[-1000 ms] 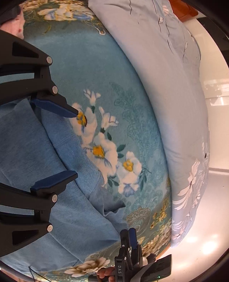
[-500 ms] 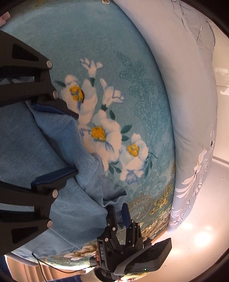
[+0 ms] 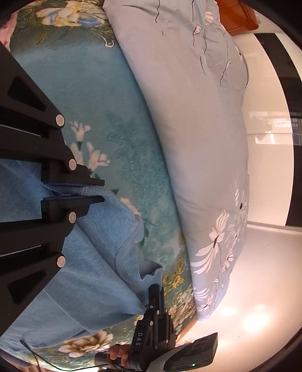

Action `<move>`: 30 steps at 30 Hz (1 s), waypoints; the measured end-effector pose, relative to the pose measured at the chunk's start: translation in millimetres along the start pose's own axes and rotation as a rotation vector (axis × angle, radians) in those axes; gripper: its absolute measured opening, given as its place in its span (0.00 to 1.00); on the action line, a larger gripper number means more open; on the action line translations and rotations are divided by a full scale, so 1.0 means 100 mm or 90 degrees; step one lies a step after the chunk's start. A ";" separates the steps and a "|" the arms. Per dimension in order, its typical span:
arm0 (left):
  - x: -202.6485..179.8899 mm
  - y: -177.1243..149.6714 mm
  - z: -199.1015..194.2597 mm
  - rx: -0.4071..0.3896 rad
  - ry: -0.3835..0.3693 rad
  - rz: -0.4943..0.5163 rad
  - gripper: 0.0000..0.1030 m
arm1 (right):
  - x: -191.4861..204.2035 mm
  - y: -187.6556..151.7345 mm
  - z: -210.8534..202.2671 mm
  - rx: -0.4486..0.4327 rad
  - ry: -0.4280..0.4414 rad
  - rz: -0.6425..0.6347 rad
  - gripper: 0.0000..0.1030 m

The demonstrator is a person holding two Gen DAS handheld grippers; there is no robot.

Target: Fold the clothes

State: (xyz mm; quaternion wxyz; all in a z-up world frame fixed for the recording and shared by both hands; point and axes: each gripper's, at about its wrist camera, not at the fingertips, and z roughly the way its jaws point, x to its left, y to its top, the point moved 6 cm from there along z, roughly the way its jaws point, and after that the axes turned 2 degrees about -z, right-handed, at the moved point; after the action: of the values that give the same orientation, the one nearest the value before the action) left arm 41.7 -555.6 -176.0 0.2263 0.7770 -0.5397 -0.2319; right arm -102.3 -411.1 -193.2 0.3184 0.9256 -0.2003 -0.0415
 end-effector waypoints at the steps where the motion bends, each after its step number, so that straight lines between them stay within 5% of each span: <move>1: 0.03 0.04 0.05 0.000 0.006 -0.010 0.06 | -0.02 0.05 0.06 0.003 -0.005 0.004 0.06; 8: 0.19 -0.15 0.67 0.094 0.055 -0.030 0.07 | -0.13 -0.03 0.60 0.079 -0.026 0.021 0.06; 13: 0.14 -0.24 0.64 0.104 0.013 -0.043 0.10 | -0.13 -0.06 0.64 0.094 -0.032 0.017 0.07; 17: 0.08 -0.25 0.32 0.101 -0.003 -0.049 0.41 | -0.15 -0.04 0.22 0.049 -0.036 0.021 0.08; 19: 0.06 -0.30 0.02 0.077 0.008 -0.053 0.47 | -0.15 -0.15 -0.09 0.023 -0.027 0.036 0.08; 24: 0.11 -0.81 -0.78 0.010 0.091 -0.074 0.58 | 0.09 -0.98 -0.81 0.016 0.005 0.056 0.08; 30: 0.01 -1.77 -1.35 -0.018 0.128 -0.134 0.59 | 0.47 -2.33 -1.24 0.082 0.037 0.125 0.08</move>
State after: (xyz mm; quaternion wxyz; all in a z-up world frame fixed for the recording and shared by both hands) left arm 253.0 -487.1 -176.1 0.2645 0.8454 -0.4263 -0.1831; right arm 46.6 -192.2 -233.8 0.2664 0.9209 -0.2831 0.0298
